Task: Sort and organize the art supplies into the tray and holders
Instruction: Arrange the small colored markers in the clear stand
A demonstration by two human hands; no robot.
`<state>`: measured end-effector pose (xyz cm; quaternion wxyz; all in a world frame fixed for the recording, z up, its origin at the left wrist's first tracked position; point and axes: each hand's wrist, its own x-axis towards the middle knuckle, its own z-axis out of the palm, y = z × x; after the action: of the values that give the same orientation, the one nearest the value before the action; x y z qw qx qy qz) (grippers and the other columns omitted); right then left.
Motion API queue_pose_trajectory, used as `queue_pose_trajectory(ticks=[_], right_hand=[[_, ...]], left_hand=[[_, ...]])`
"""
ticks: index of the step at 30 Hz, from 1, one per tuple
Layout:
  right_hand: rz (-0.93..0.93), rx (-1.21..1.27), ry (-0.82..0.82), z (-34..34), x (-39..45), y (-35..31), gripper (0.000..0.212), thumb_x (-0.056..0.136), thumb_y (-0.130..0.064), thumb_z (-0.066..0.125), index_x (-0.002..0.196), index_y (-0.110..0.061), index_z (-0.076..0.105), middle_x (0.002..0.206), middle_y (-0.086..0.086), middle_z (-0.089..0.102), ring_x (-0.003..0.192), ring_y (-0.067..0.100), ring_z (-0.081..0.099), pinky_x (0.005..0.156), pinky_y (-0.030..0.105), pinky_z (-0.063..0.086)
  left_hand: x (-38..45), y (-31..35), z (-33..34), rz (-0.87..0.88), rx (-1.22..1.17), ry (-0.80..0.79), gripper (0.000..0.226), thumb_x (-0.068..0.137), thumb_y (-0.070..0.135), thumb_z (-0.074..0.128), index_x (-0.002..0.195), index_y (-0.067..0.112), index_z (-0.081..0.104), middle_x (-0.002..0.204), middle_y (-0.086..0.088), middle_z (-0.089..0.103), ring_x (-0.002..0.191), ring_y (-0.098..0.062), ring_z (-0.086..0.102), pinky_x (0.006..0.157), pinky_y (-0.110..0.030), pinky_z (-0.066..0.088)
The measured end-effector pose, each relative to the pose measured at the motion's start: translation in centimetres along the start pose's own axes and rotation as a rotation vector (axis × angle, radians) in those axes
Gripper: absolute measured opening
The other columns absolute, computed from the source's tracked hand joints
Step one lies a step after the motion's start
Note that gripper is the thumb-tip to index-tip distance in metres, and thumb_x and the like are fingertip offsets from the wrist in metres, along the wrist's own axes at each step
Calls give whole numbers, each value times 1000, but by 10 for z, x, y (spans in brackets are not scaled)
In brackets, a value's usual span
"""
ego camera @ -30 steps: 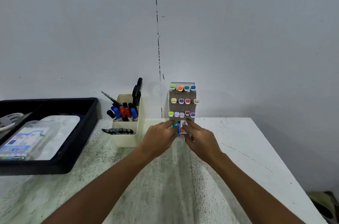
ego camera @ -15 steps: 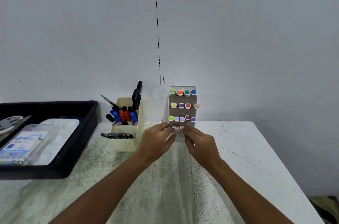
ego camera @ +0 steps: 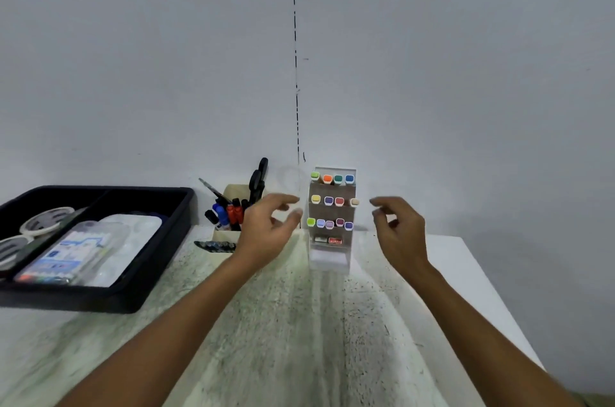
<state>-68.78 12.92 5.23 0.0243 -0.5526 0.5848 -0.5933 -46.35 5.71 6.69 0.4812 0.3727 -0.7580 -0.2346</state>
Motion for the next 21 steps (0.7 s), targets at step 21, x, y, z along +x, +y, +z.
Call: queue_pose_trajectory(ticks=[21], right_hand=[[563, 286, -212, 14, 57, -55, 26, 93, -31, 60, 92, -6, 69, 91, 7, 72, 84, 25, 71, 63, 27, 54]], left_hand=[[98, 24, 12, -309, -59, -640, 79, 89, 65, 36, 99, -8, 65, 94, -14, 73, 95, -27, 67, 85, -43, 56]])
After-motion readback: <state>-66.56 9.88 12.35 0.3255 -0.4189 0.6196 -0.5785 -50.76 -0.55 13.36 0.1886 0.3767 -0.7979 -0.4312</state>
